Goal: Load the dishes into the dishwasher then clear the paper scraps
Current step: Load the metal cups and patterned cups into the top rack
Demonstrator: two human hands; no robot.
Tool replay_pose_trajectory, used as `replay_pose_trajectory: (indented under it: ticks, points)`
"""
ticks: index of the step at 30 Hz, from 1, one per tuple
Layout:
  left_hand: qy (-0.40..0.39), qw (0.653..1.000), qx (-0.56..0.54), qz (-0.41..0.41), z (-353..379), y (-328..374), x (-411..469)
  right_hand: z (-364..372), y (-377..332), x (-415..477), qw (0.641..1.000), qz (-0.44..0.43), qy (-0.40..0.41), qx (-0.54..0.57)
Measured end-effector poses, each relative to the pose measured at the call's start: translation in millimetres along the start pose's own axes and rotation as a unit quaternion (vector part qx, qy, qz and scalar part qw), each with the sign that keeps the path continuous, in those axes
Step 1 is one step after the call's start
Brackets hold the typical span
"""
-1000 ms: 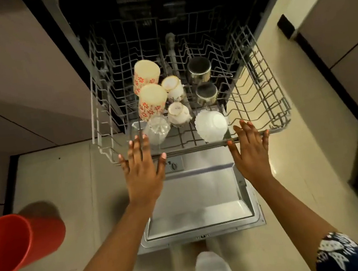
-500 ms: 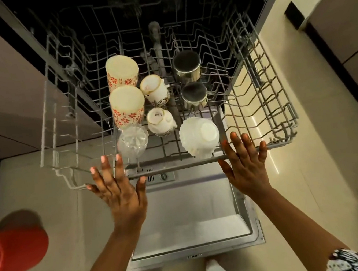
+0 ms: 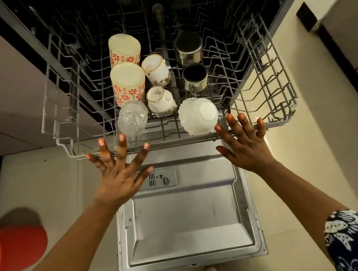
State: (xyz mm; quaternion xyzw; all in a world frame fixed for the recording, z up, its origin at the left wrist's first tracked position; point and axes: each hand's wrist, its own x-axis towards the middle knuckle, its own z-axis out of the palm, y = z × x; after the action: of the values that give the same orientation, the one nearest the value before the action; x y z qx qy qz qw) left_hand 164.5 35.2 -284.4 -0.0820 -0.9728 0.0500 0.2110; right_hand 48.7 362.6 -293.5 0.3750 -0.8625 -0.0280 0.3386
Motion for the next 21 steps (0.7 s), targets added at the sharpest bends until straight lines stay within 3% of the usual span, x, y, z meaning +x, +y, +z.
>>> replay_pose_trajectory:
  ticks: [3, 12, 21]
  points:
    - [-0.012, 0.998, 0.031, 0.044, 7, -12, 5, 8, 16, 5, 0.998, -0.055, 0.007, -0.025]
    - [-0.047, 0.998, 0.026, 0.020, 16, -25, 49, 34, 59, 39, 0.988, -0.144, -0.027, -0.046]
    - [-0.111, 0.993, 0.019, -0.027, 28, -41, 102, 57, 79, 86, 0.988, -0.112, -0.105, 0.012]
